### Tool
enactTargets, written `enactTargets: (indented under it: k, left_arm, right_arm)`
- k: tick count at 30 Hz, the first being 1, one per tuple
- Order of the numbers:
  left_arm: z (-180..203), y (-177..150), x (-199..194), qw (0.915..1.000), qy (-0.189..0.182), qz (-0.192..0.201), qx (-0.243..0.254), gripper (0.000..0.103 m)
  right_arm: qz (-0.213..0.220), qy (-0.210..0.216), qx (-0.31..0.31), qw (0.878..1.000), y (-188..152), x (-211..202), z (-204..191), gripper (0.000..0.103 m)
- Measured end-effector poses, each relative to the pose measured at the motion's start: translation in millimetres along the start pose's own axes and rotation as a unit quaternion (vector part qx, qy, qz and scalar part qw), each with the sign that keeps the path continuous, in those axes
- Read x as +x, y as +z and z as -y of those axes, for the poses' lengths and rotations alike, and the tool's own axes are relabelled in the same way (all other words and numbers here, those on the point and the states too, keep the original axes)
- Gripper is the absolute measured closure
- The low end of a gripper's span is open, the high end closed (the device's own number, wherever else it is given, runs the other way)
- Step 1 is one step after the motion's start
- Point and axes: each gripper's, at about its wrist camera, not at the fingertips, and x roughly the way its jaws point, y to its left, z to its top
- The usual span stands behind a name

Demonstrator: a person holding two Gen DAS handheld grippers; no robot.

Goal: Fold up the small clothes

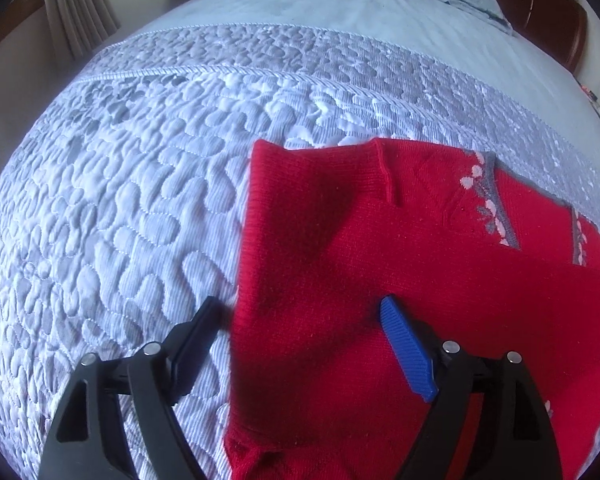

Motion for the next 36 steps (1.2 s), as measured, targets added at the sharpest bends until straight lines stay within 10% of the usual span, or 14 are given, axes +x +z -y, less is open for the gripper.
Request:
enactTargets:
  k: [8,12,20,22,28,36]
  left_arm:
    - [0.7,-16.2,-11.5,0.9998,0.006,0.018,0.006,0.021]
    - [-0.6,-15.9,-7.1,0.9998,0.005,0.015,-0.006,0.021]
    - [0.3,-18.5,-6.6,0.9998,-0.008,0.008,0.014,0.021]
    - [0.1,-19.3,-4.6,0.9998,-0.013,0.006,0.017,0.021]
    - [-10.6,-33.7,-29.3,0.9987,-0.041,-0.015,0.028,0.021]
    - [-53.9,-162.0,-98.8,0.9892,-0.079,-0.078,0.096,0.021]
  right_arm:
    - [-0.062,0.056,0.002,0.997,-42.6,-8.4,9.1,0.061]
    - [-0.064,0.071,0.002,0.995,-44.6,-4.9,9.5,0.096]
    - [-0.073,0.039,-0.013,0.997,-52.5,-22.9,9.3,0.103]
    - [-0.076,-0.014,-0.030,0.997,-54.6,-13.0,9.8,0.103]
    - [-0.055,0.028,-0.008,0.998,-81.8,-51.3,15.1,0.091]
    - [-0.115,0.053,-0.072,0.989,-234.6,-120.6,11.3,0.064]
